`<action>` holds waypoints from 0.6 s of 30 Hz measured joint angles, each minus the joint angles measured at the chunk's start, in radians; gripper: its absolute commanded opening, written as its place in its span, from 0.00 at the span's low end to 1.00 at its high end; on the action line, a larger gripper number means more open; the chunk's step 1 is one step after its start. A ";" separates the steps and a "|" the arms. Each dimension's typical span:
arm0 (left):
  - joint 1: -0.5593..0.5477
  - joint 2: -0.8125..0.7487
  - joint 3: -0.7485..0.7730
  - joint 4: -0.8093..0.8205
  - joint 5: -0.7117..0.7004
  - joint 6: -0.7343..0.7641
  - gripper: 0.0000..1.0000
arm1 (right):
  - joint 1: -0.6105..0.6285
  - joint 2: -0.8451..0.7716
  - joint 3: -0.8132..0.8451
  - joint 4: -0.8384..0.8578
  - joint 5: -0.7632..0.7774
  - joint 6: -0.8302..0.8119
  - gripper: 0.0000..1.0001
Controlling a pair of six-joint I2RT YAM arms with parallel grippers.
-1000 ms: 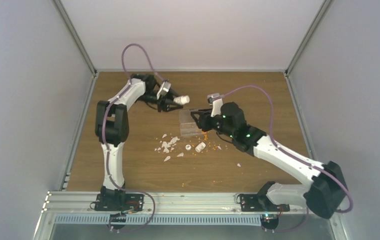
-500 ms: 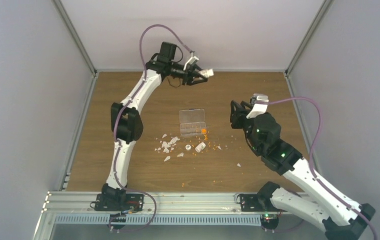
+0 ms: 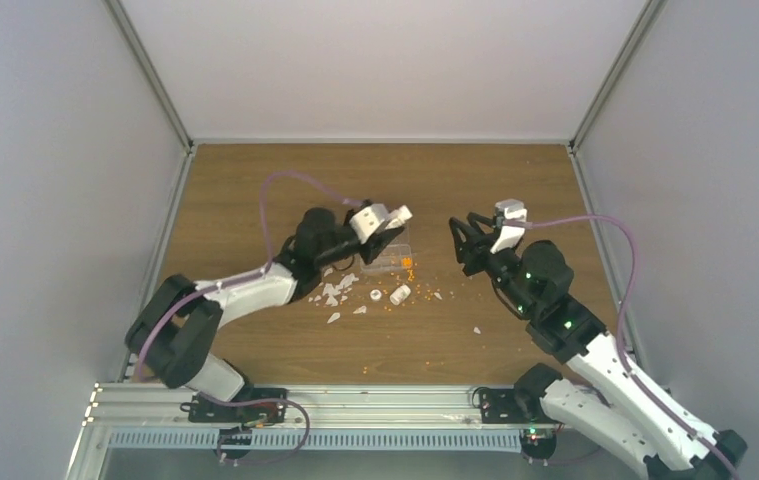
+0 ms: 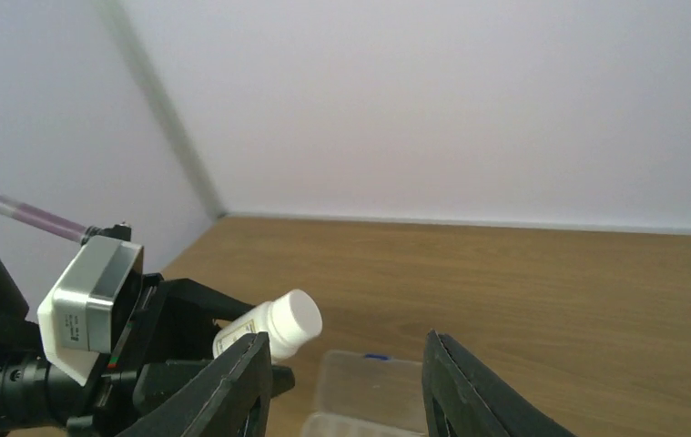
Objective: Sort the pills into containers
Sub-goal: Unscrew the lid of the pill bottle.
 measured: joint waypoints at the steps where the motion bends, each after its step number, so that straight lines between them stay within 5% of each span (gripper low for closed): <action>1: -0.002 -0.049 -0.089 0.089 -0.033 0.000 0.00 | -0.007 0.008 -0.006 0.019 -0.052 -0.008 1.00; 9: 0.006 -0.236 -0.632 0.673 -0.276 -0.007 0.00 | -0.061 0.189 -0.066 0.233 -0.504 0.043 1.00; 18: 0.006 -0.233 -0.784 1.033 -0.362 0.001 0.00 | -0.045 0.486 -0.018 0.476 -0.805 0.173 1.00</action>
